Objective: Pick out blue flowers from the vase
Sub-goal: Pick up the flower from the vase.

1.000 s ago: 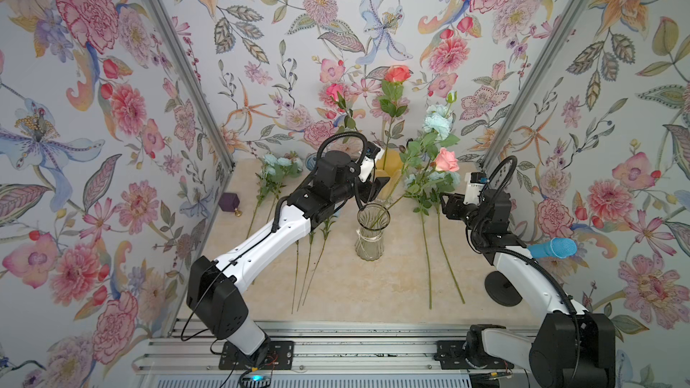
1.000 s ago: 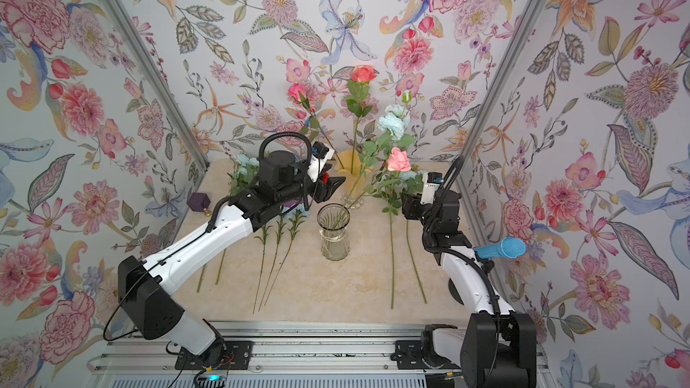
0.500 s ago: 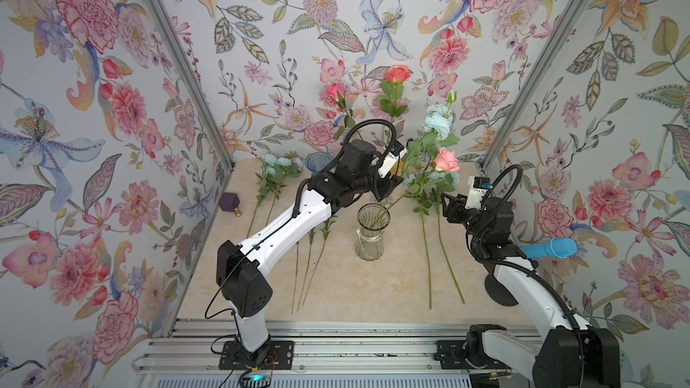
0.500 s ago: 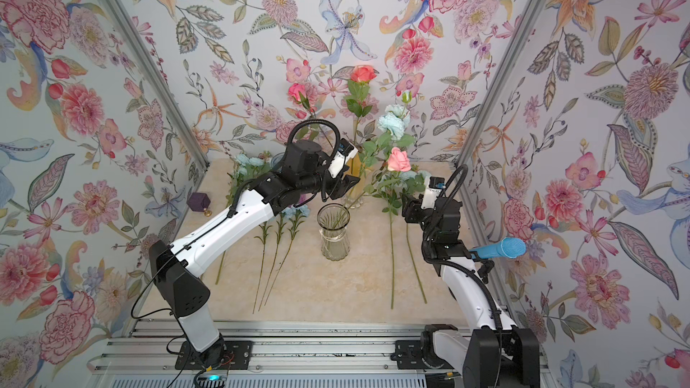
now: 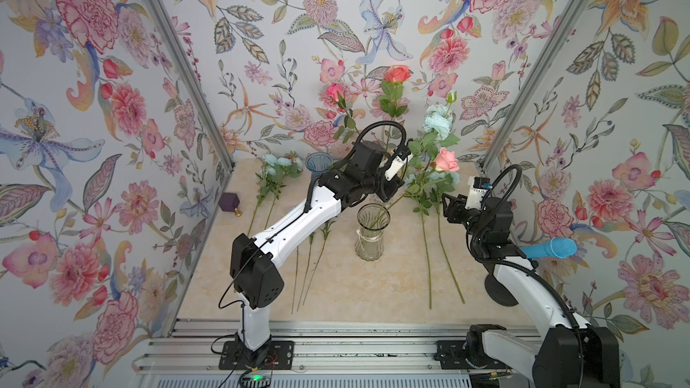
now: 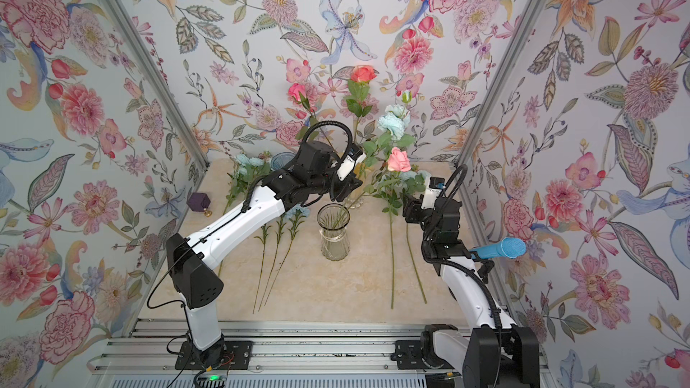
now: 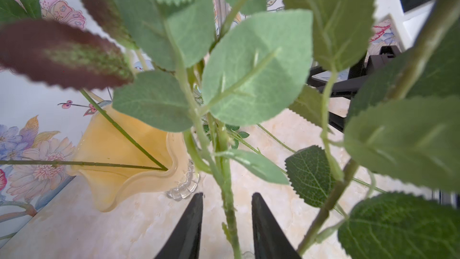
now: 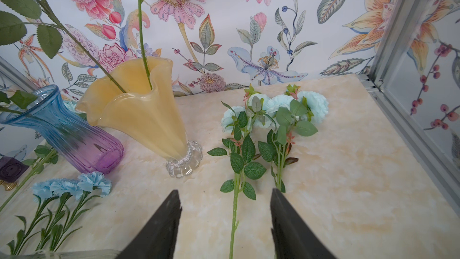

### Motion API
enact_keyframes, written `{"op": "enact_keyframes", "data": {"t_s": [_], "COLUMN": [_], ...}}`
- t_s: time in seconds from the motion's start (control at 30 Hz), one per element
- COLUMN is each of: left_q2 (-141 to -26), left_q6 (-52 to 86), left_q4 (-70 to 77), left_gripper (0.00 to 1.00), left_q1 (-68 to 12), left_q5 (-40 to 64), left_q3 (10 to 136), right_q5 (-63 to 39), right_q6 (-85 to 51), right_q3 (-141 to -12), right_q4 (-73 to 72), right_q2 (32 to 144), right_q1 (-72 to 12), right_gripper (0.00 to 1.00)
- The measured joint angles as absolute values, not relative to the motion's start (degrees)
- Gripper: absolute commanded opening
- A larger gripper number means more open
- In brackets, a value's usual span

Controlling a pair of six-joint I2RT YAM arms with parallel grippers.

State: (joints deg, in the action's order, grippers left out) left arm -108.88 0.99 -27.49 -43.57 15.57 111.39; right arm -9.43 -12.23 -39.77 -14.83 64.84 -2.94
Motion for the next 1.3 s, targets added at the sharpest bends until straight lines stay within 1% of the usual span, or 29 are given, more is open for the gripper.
{"op": "enact_keyframes", "data": {"t_s": [0.17, 0.3, 0.4, 0.6, 1.03, 1.3], "left_q2": [-108.9, -108.9, -108.9, -108.2, -98.2, -92.1], "left_q6": [1.0, 1.0, 1.2, 1.5, 3.1, 5.1], "left_q4": [-27.5, -27.5, -27.5, -26.1, -16.8, -10.3], "left_gripper": [0.19, 0.14, 0.07, 0.00, 0.00, 0.00], "left_q1": [-43.6, -43.6, -43.6, -43.9, -43.9, -43.5], "left_q5": [15.6, 15.6, 15.6, 15.6, 12.7, 11.0], "left_q3": [111.4, 111.4, 111.4, 109.9, 98.5, 93.1], "right_q5": [-9.4, -9.0, -9.0, -8.7, -8.6, -8.6], "right_q6": [-12.2, -12.0, -11.8, -11.8, -11.8, -11.8], "right_q3": [-39.8, -39.8, -39.8, -39.8, -39.8, -39.7], "right_q4": [-14.8, -14.8, -14.8, -14.8, -14.8, -14.8], "right_q2": [64.8, 64.8, 64.8, 64.8, 64.8, 64.5], "right_q1": [-2.9, -2.9, -2.9, -2.9, -2.9, -2.9], "right_gripper": [0.58, 0.58, 0.58, 0.58, 0.58, 0.56]}}
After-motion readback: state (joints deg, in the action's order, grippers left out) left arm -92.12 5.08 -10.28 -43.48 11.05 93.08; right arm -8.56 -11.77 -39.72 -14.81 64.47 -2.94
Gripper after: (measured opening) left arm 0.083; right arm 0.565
